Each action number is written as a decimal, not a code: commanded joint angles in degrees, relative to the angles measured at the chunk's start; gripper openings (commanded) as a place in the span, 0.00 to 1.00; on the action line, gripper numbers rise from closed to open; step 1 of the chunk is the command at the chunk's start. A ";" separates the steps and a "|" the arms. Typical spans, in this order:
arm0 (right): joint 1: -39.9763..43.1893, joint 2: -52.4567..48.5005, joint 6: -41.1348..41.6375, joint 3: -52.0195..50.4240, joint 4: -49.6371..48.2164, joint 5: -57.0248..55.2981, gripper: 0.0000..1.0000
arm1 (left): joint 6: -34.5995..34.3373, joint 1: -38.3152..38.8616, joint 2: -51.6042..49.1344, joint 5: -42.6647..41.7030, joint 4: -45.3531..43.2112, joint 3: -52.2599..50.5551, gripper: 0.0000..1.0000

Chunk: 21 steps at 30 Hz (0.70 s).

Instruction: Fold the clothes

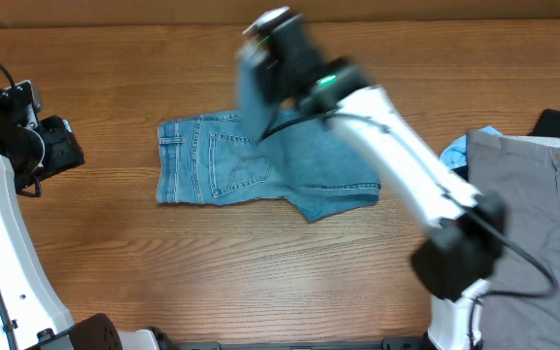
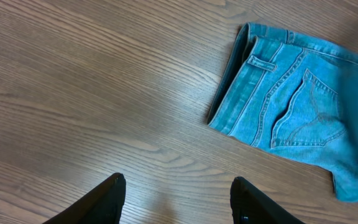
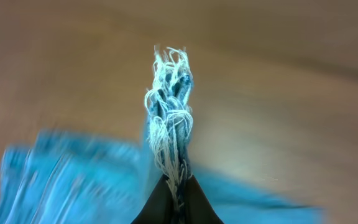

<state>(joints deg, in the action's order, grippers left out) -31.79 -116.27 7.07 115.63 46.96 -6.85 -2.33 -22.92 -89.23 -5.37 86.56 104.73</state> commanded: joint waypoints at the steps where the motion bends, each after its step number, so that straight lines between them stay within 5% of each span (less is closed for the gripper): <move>1: 9.18 10.08 0.11 3.43 -1.57 -2.21 0.04 | 1.51 0.02 1.18 -0.68 -0.22 1.20 0.57; 10: 24.06 11.43 0.68 3.43 -2.34 -2.54 0.04 | 1.51 0.04 1.18 -0.68 -0.22 1.20 0.57; 21: 12.15 9.79 0.87 3.26 -2.08 3.76 0.04 | 1.51 0.04 1.18 -0.68 -0.57 1.20 0.57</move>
<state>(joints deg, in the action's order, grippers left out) -14.26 -105.23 7.53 118.30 44.69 -5.37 -2.33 -22.92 -89.23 -5.37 86.15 104.73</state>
